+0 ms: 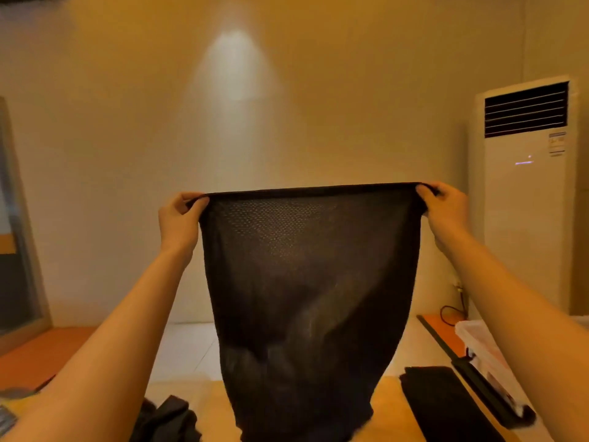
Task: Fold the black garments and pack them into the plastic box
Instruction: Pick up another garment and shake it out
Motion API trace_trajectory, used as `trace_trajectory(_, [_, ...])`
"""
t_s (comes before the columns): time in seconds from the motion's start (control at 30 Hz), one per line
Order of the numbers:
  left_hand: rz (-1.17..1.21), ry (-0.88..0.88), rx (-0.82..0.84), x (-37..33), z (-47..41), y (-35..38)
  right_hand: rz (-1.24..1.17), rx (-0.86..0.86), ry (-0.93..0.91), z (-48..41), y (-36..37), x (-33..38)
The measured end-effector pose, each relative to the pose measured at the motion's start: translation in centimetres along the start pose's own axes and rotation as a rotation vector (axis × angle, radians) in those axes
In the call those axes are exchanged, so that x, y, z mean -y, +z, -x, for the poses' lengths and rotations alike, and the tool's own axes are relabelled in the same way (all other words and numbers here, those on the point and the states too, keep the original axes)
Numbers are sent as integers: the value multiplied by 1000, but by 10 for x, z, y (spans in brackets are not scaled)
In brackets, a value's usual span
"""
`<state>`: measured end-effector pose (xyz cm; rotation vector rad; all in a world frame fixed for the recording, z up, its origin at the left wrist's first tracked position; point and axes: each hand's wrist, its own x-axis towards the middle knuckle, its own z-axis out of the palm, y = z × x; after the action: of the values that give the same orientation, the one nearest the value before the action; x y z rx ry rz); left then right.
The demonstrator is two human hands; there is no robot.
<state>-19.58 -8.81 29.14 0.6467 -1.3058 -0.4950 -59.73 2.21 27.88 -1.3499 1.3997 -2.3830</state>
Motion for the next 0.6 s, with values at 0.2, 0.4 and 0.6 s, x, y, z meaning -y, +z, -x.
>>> trace_trajectory(0.2, [-4,-117,151,13,50,-42,-46,108,96,45,-22,1])
trace_trajectory(0.4, [-35,-241,294,-1,67,-62,-123,263,213,66,-46,32])
trace_trajectory(0.6, [-105,-349,444,16,76,-56,36,377,361,70,-54,13])
